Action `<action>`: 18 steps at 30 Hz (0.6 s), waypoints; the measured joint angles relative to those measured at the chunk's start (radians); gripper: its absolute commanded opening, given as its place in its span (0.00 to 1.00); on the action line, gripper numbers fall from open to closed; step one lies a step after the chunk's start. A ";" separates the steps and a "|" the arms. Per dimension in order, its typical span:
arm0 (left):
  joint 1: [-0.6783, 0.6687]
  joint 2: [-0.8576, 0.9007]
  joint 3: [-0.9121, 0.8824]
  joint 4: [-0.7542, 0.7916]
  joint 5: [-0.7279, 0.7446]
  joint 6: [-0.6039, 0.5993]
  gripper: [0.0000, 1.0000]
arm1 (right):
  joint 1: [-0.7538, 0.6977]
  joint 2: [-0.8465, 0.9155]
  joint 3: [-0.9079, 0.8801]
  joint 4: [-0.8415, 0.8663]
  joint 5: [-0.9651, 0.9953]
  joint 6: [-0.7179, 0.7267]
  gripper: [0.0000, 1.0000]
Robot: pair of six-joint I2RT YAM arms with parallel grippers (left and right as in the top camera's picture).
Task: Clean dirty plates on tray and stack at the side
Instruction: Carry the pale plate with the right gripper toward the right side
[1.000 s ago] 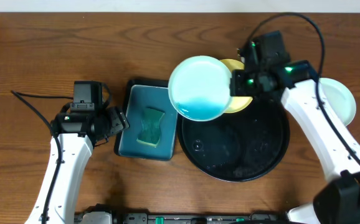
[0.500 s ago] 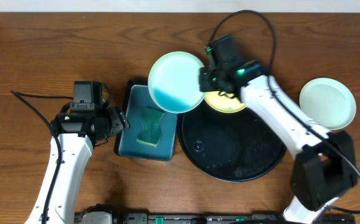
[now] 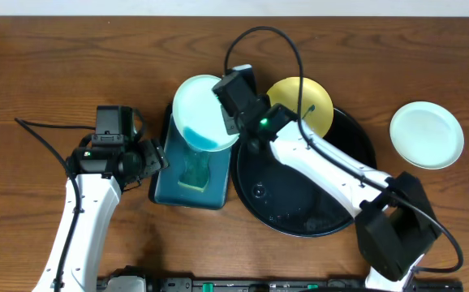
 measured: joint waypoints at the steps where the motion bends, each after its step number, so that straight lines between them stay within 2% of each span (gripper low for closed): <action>1: 0.000 0.000 0.000 0.000 0.000 0.000 0.81 | 0.005 0.000 0.000 0.004 0.014 -0.011 0.01; 12: 0.000 0.000 0.000 0.000 0.000 0.000 0.81 | 0.081 0.000 0.000 0.032 0.235 -0.181 0.01; 18: 0.000 0.000 0.000 0.000 0.000 0.000 0.81 | 0.155 0.000 0.000 0.111 0.391 -0.311 0.01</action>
